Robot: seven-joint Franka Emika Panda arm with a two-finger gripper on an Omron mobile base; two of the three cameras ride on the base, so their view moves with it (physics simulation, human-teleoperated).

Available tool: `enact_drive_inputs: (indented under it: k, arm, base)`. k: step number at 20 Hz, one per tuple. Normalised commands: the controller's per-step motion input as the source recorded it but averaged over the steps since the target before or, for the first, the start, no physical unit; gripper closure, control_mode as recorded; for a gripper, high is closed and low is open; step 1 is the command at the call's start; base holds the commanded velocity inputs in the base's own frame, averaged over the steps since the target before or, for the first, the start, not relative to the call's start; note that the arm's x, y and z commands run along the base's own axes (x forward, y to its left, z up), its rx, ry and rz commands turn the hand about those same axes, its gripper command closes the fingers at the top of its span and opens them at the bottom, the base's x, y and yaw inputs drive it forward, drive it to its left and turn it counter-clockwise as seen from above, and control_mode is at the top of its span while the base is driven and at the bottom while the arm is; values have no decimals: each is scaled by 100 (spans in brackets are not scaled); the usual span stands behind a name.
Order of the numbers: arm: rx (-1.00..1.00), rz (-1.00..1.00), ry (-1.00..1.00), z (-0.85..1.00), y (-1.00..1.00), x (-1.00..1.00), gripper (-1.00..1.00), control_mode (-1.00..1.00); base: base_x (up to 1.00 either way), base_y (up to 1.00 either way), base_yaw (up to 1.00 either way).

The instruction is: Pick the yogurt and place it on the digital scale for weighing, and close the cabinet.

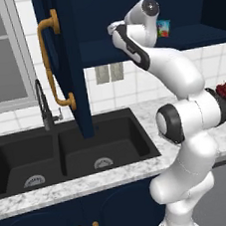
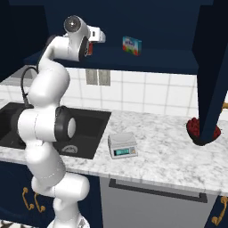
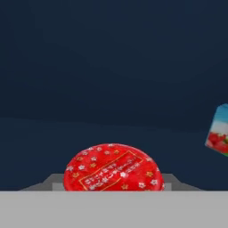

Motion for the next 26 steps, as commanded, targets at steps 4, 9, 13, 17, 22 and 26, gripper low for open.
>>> enact_drive_inputs:
  k: [4,9,13,17,22,26]
  arm:
    - [0,0,-9,1,0,-100,100,-100]
    - [0,0,-5,0,0,-100,100,-100]
    - [0,0,-2,0,0,-100,100,-100]
    - [0,0,4,1,-29,-100,100,-100]
    - [-3,3,12,-30,-86,-84,100,-100]
    - [-1,23,1,-61,-69,-37,100,-100]
  base:
    - [0,0,0]
    - [0,0,0]
    - [0,0,0]
    - [0,0,0]
    - [0,0,0]
    - [0,0,0]
